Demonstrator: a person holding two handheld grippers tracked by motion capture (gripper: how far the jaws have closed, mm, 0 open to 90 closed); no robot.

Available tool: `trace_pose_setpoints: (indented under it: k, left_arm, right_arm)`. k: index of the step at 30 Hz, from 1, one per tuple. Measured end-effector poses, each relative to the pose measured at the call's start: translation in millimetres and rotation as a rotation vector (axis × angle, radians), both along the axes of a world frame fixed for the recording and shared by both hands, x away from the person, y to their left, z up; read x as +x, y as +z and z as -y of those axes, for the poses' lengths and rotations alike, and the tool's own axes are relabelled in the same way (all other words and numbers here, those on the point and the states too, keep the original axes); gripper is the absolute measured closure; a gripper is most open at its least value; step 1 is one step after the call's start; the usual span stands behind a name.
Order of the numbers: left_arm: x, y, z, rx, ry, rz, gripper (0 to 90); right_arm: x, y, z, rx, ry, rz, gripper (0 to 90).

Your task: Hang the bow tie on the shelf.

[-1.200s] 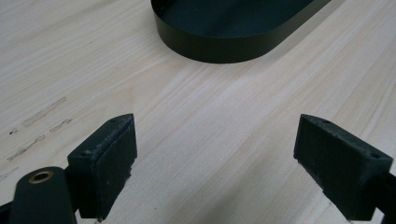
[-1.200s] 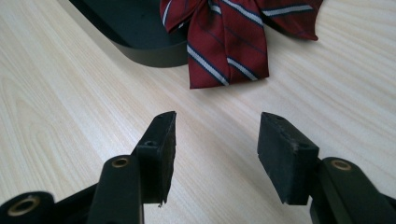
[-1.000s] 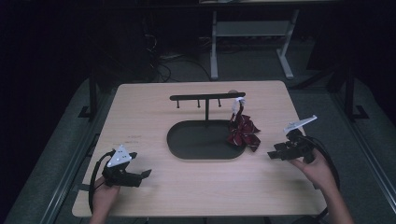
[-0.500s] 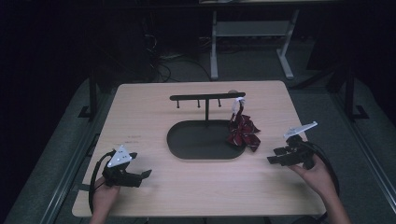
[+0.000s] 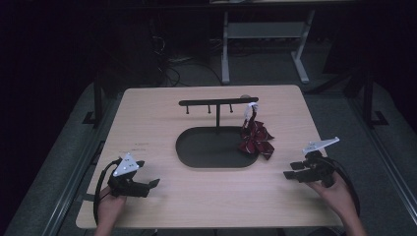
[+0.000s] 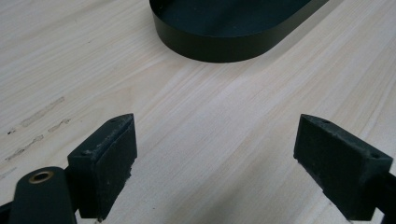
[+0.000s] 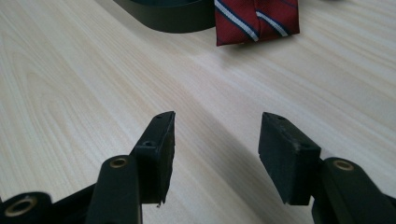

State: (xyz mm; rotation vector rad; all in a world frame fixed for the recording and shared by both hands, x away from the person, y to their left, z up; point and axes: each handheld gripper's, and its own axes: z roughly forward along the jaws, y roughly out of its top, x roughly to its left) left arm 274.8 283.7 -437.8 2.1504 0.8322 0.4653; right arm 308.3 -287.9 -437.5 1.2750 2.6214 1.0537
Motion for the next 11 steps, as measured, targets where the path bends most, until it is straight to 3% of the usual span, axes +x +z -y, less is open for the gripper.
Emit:
trace_pose_setpoints:
  k: [11]
  left_arm:
    - [0.9, 0.5, 1.4, 0.008, 0.0, 0.0, 13.2]
  right_arm:
    - [-16.5, -3.9, 5.0, 0.03, -0.019, 0.049, 44.6]
